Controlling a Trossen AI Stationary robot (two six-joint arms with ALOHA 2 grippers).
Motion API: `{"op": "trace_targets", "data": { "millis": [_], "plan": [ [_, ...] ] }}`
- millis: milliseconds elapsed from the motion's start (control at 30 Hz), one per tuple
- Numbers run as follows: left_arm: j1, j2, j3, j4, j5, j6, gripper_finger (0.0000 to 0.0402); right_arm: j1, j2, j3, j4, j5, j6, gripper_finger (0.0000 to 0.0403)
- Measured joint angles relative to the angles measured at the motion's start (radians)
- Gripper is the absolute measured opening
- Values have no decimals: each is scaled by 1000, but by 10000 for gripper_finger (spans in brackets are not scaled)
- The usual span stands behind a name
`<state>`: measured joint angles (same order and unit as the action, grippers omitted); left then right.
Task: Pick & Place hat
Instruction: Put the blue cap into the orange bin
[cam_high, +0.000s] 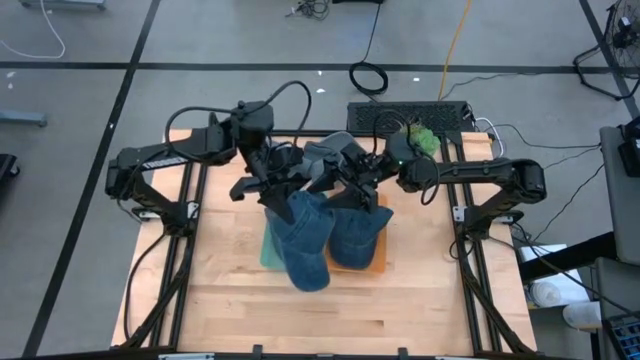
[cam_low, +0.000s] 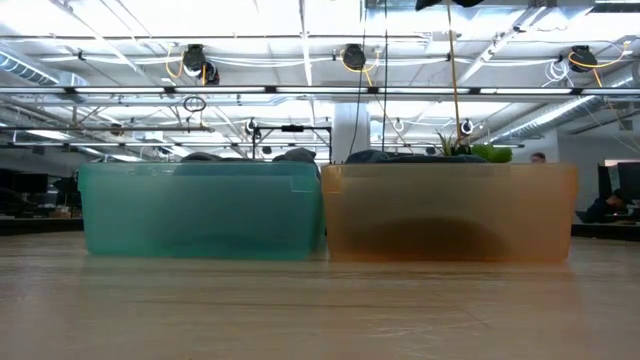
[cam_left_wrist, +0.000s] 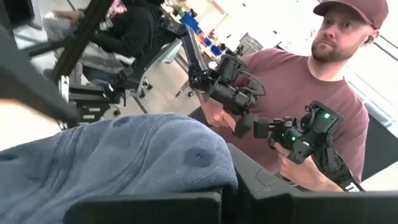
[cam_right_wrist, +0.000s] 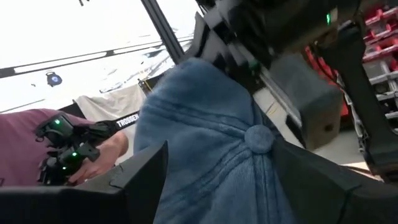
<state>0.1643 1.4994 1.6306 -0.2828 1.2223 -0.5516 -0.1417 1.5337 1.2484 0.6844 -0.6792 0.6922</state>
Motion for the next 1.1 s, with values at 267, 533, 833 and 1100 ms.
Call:
{"op": "trace_targets", "data": {
  "millis": [267, 533, 833, 1100],
  "plan": [
    [6, 0, 0, 0, 16, -2, 0, 0, 0, 0, 1, -38, 33, 258],
    [6, 0, 0, 0, 25, -1, 0, 0, 1, 0, 29, -58, 74, 217],
    [-15, 0, 0, 35, 87, -23, 0, -1, 1, 0, -9, 7, -46, 220],
    [-12, 22, 0, 106, 82, -35, 0, 13, 0, -1, -19, 19, -74, 254]
  ]
}}
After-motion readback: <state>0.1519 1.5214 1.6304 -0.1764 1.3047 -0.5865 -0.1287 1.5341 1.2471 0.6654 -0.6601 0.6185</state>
